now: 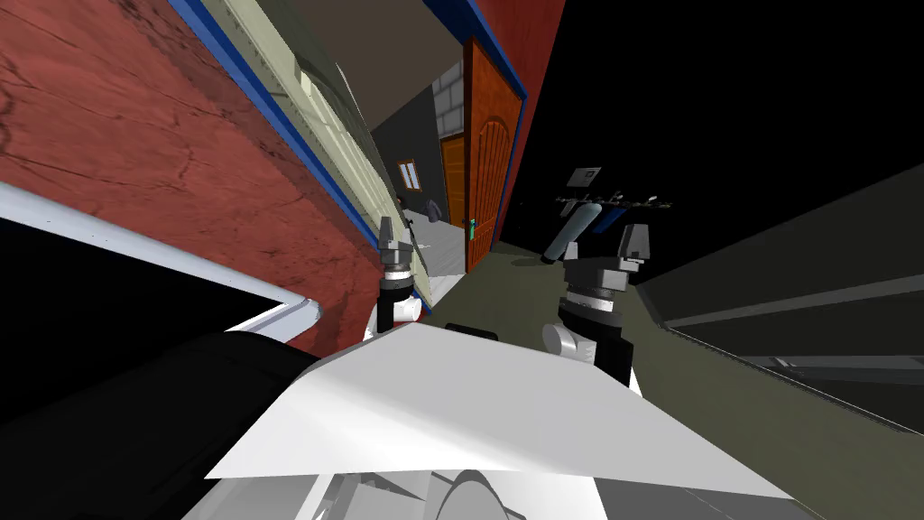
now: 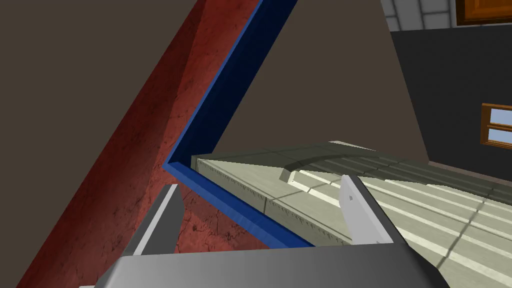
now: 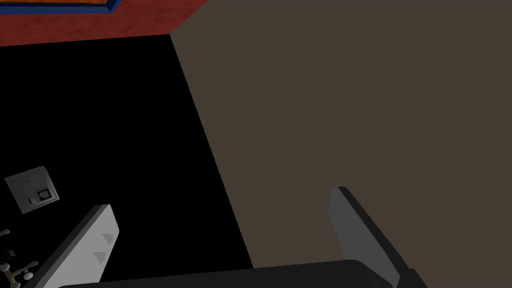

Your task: Push the door open

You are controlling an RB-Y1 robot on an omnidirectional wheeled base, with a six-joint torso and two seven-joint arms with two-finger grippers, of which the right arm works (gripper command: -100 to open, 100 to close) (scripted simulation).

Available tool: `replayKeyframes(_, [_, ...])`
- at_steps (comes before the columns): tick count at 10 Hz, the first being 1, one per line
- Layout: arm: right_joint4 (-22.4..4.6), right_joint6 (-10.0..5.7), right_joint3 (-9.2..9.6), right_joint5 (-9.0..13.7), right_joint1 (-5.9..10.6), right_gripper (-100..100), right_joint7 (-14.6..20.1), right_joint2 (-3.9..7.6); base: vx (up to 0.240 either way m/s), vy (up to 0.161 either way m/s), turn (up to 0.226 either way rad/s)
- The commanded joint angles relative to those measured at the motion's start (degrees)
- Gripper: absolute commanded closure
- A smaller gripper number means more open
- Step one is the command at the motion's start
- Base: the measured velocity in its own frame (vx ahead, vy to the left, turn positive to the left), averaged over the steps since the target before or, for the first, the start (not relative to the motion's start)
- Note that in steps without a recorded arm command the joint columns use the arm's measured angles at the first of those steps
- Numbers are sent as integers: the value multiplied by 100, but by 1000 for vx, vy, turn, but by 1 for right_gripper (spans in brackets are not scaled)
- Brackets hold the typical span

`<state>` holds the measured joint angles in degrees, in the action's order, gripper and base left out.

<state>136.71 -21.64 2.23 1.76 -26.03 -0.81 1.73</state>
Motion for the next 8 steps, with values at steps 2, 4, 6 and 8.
replayKeyframes(2, [-341,-30,-8,26,163,-100,48,85,46,-30,203])
replayKeyframes(4, [-678,-60,-16,52,323,-100,95,164,138,-84,197])
replayKeyframes(6, [-889,-79,-21,68,424,-100,125,212,95,-90,126])
replayKeyframes(8, [-1112,-99,-27,86,531,-100,156,261,73,-51,149])
